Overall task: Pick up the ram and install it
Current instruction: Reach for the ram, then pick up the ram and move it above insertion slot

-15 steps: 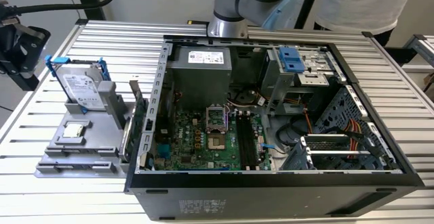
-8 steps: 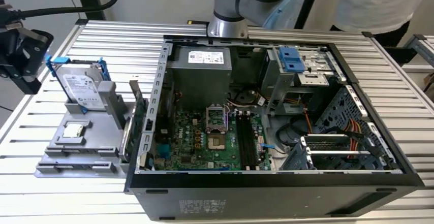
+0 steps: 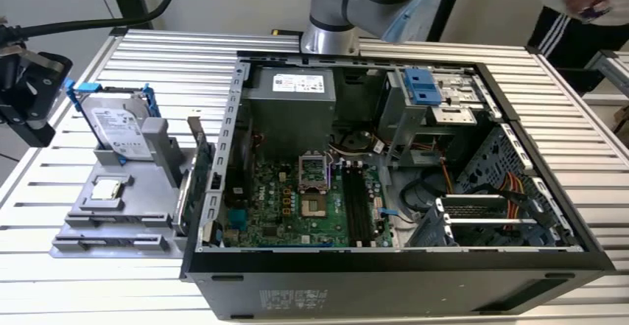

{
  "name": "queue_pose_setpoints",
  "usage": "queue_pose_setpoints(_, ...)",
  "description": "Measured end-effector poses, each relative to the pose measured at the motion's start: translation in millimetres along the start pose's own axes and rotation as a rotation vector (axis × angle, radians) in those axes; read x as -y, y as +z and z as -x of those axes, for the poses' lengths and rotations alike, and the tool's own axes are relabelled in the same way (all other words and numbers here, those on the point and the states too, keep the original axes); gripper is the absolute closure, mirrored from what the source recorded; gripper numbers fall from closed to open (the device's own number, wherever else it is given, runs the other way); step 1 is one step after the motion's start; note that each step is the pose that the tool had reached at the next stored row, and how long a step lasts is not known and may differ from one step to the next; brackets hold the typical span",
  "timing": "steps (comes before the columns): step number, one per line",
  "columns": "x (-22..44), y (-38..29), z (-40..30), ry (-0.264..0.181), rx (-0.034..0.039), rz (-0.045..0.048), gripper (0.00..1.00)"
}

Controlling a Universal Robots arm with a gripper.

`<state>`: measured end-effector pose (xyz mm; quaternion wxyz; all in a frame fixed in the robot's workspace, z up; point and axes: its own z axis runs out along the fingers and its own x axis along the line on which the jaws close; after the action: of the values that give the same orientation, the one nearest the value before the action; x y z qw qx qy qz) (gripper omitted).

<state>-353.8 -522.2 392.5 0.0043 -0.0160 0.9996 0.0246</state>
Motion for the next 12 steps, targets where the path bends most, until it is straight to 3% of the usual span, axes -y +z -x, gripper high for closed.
queue_pose_setpoints(12, 0.1, 0.0, 0.0, -0.001, 0.0029, -0.0001, 1.00)
